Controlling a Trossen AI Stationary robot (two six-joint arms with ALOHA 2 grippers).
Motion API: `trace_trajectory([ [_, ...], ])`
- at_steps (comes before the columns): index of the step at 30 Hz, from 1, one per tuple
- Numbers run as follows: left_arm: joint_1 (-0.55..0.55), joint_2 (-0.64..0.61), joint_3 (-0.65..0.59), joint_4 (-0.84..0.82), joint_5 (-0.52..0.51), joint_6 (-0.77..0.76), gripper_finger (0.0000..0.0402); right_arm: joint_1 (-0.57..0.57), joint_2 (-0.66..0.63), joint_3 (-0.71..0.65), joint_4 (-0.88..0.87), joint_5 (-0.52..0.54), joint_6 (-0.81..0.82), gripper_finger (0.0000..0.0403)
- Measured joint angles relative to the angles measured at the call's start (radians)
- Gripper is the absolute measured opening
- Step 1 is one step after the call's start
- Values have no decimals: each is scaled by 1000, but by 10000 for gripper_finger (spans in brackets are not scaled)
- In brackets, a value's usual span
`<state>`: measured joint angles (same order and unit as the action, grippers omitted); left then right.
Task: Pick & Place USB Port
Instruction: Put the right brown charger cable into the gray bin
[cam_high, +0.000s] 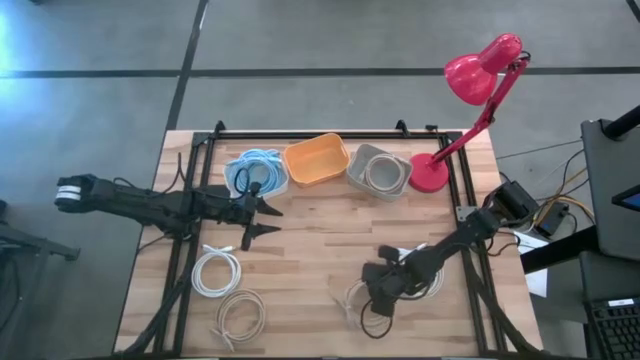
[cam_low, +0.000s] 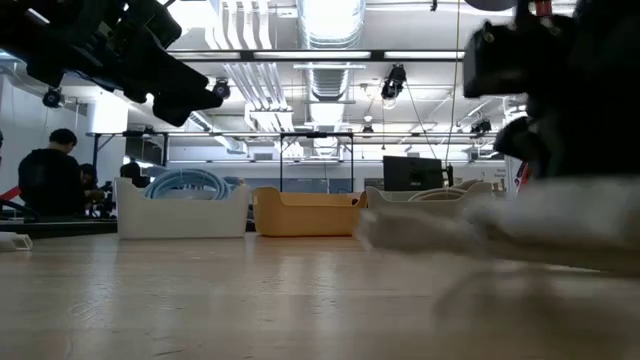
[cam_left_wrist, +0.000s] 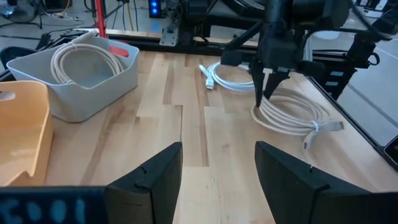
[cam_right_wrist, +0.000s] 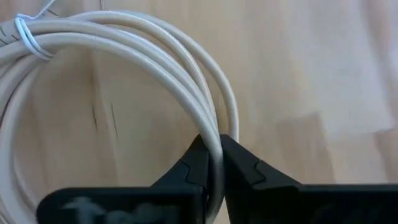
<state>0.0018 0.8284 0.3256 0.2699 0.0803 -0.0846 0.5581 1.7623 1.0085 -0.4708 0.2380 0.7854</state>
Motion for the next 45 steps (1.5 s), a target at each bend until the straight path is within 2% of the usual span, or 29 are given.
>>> trace_trajectory([
  [5,0,0,0,3,0,-2,206,-8,-5,74,-85,130,31,18],
  [8,0,0,0,11,0,-2,206,-15,-5,147,-251,248,63,17],
  [15,0,0,0,21,7,-30,206,-50,-9,302,-719,553,282,19],
  [19,-1,0,0,23,7,-65,206,-77,-9,329,-884,701,410,19],
  [23,-8,0,0,23,13,-83,206,-127,-9,313,-959,836,495,19],
  [31,-9,0,0,23,13,-82,206,-339,-9,243,-988,916,543,20],
  [37,-11,0,0,23,13,-84,206,-494,-9,159,-983,923,611,20],
  [41,-11,0,0,23,13,-81,206,-558,-9,95,-968,925,696,20],
  [45,-11,0,0,23,13,-81,206,-584,-9,32,-859,927,708,20],
])
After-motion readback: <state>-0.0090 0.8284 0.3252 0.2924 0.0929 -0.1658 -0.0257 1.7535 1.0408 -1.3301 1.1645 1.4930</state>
